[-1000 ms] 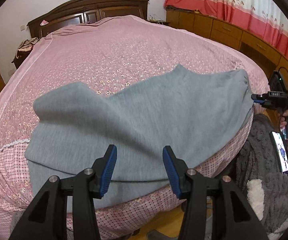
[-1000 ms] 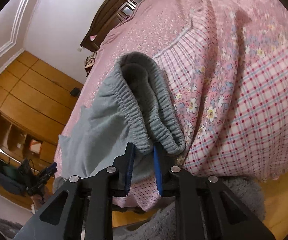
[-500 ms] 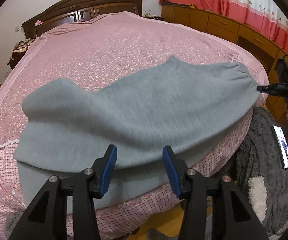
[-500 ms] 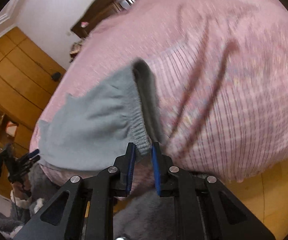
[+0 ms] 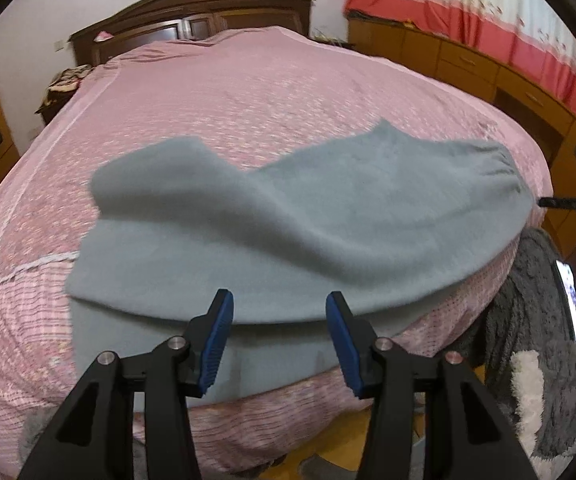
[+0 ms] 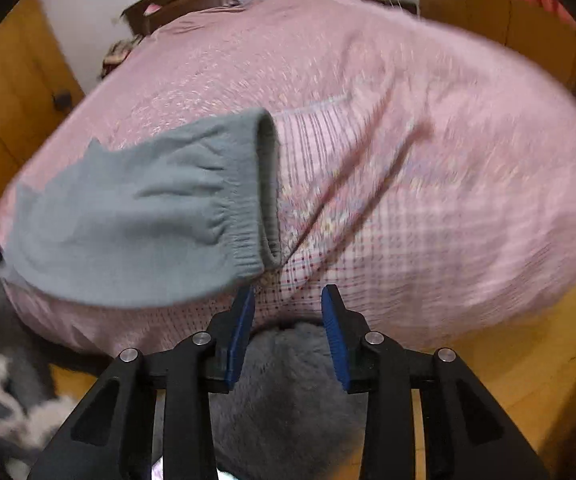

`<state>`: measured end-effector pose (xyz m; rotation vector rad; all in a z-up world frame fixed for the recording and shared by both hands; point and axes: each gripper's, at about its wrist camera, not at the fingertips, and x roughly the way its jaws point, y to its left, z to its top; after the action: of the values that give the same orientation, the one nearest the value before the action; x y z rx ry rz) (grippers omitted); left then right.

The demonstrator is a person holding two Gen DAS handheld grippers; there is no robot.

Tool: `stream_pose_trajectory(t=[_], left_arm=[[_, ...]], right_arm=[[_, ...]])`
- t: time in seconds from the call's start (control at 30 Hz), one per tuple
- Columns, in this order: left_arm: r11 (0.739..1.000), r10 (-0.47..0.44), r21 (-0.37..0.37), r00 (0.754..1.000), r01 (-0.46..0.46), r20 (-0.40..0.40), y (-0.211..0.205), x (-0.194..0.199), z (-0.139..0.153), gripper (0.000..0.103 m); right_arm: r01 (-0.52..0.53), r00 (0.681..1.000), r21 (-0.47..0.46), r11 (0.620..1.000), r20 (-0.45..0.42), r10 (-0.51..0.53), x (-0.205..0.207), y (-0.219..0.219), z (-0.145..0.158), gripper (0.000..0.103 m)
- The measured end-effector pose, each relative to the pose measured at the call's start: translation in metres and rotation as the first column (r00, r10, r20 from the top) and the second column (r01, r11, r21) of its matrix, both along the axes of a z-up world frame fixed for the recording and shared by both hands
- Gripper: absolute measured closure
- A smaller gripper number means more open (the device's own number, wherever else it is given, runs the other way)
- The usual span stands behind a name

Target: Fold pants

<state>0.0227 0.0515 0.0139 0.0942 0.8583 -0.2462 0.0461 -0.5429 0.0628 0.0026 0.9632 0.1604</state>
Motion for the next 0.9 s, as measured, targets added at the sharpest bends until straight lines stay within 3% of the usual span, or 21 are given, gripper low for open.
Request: stream_pose_trajectory(t=[0.17,0.27,0.3,0.33,0.4,0.47,0.5,0.6,0.7,0.77,0.83,0.9], left_arm=[[0.991,0.116,-0.062,0.993,-0.115,0.021,0.045,0.012,0.008,0.043],[0.970,0.202,-0.147,0.979,-0.195,0.039,0.075,0.023,0.015,0.039],[0.964,0.228,-0.153,0.972,-0.218,0.051,0.082,0.026,0.017,0.036],[0.955,0.267,-0.152,0.961,-0.255,0.067,0.091,0.029,0.019,0.035],[0.933,0.344,-0.150,0.933,-0.328,0.101,0.110,0.030,0.019,0.033],[0.908,0.402,-0.174,0.908,-0.380,0.117,0.129,0.029,0.013,0.032],[0.890,0.438,-0.199,0.890,-0.410,0.125,0.141,0.025,0.008,0.032],[0.848,0.503,-0.265,0.855,-0.460,0.126,0.167,0.011,-0.010,0.032],[0.789,0.566,-0.301,0.825,-0.536,0.013,0.195,0.001,-0.030,0.032],[0.736,0.581,-0.423,0.814,-0.528,-0.005,0.219,-0.011,-0.028,0.032],[0.701,0.598,-0.474,0.801,-0.532,-0.015,0.236,-0.022,-0.028,0.029],[0.665,0.618,-0.507,0.785,-0.548,-0.038,0.251,-0.033,-0.031,0.027]], right_arm=[[-0.154,0.980,-0.079,0.985,0.117,0.163,-0.005,0.074,0.052,0.066],[-0.299,0.922,-0.133,0.945,0.216,0.322,0.002,0.149,0.073,0.066],[-0.363,0.886,-0.141,0.921,0.254,0.388,0.004,0.182,0.077,0.069],[-0.443,0.836,-0.144,0.885,0.290,0.466,0.005,0.216,0.079,0.080],[-0.580,0.726,-0.176,0.795,0.330,0.603,0.004,0.284,0.077,0.092],[-0.653,0.644,-0.248,0.715,0.315,0.697,0.004,0.345,0.066,0.092],[-0.698,0.582,-0.306,0.647,0.285,0.762,0.002,0.391,0.056,0.092],[-0.752,0.408,-0.444,0.487,0.268,0.873,-0.028,0.475,0.031,0.092],[-0.720,0.246,-0.610,0.331,0.223,0.943,-0.059,0.530,-0.002,0.091],[-0.679,0.140,-0.696,0.233,0.189,0.972,-0.074,0.554,-0.025,0.091],[-0.605,0.098,-0.773,0.192,0.167,0.981,-0.080,0.568,-0.047,0.091],[-0.517,0.100,-0.835,0.187,0.158,0.982,-0.077,0.575,-0.063,0.091]])
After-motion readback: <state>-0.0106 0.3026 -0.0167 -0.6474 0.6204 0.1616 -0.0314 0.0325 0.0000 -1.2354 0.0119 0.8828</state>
